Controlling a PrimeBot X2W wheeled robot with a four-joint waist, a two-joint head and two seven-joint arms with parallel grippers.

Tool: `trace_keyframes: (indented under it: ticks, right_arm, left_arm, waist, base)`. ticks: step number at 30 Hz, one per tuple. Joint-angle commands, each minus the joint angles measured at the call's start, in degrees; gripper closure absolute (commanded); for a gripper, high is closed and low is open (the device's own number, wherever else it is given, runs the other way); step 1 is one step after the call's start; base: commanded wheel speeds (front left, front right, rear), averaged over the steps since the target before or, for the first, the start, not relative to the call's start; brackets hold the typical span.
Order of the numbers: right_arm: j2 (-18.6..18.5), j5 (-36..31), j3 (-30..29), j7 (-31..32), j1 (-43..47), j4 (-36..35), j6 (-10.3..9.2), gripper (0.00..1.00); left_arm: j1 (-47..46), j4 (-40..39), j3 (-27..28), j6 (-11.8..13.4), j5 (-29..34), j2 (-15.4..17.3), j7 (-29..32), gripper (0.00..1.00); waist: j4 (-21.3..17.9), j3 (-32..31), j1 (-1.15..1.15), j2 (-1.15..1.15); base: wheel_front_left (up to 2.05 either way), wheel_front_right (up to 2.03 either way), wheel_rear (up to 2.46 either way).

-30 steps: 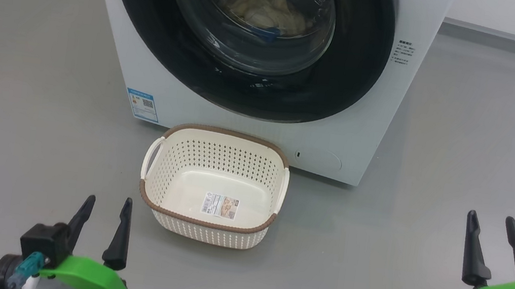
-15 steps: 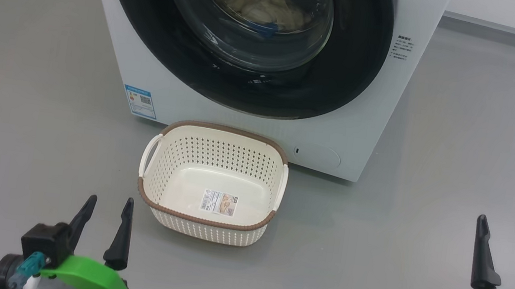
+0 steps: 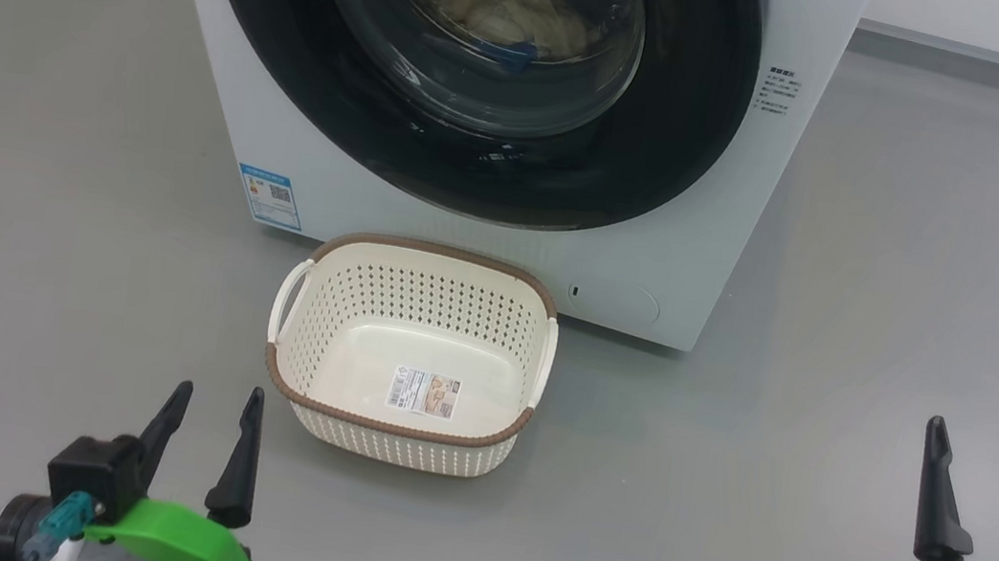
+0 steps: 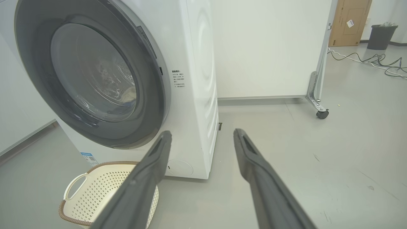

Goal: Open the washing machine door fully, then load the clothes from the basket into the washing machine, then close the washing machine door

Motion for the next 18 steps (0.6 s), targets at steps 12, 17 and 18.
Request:
trace_keyframes:
  ticks: [12,17,18]
  right_arm:
    - [-0.9,0.7,1.0,-0.4,-0.8,-2.1,-0.03,0.00]
    - [0.3,0.2,0.2,0.0,0.1,1.8,0.00,1.00]
    - [0.6,0.2,0.4,0.0,0.3,3.0,0.00,1.00]
  left_arm:
    - [-3.1,-2.2,1.8,0.5,-0.3,2.1,-1.1,0.00]
    - [0.3,1.2,-0.6,0.2,-0.1,0.1,-0.9,1.00]
    - [0.9,2.0,-0.7,0.2,-0.1,-0.3,-0.7,1.00]
  waist:
    - [-0.1,0.9,0.00,0.00]
    - [-0.2,1.0,0.00,0.00]
    - [-0.2,1.0,0.00,0.00]
  base:
    - [0.00,0.00,0.00]
    - [0.00,0.00,0.00]
    - [0.00,0.00,0.00]
